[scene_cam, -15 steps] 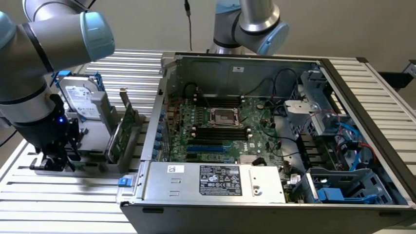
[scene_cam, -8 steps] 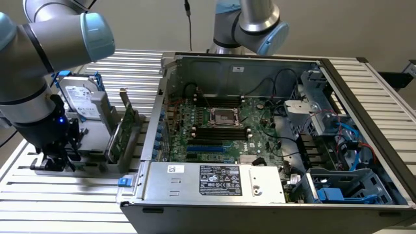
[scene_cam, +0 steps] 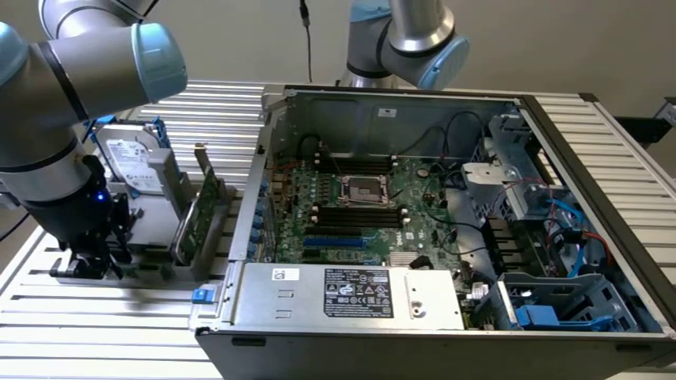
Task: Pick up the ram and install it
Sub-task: 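Pick up the ram and move it above insertion slot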
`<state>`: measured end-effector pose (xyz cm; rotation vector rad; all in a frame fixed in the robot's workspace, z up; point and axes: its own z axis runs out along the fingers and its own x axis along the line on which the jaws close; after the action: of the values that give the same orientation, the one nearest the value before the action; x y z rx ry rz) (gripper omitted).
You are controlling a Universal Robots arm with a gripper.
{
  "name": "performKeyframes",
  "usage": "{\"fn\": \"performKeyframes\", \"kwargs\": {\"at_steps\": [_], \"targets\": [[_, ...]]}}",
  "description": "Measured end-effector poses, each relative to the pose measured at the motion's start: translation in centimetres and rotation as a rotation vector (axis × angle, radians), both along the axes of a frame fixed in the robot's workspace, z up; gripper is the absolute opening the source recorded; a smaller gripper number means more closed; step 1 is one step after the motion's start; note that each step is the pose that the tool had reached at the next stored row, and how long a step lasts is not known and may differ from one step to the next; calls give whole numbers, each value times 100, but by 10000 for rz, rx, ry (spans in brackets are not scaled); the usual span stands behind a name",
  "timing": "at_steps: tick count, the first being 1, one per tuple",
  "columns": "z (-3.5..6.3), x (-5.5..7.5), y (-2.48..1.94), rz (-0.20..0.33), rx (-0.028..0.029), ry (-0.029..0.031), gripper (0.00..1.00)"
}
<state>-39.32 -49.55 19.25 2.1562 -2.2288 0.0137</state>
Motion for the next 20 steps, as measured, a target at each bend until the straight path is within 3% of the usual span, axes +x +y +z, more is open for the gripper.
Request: {"fn": "performKeyframes", "kwargs": {"at_steps": [8,10,12,14,20], "targets": [[-1,-21,0,0,1,13,36],[-1,-23,0,0,1,14,34],[-1,-23,0,-1,1,14,22],[-1,-23,0,0,1,14,16],[-1,-23,0,-1,1,16,14]]}}
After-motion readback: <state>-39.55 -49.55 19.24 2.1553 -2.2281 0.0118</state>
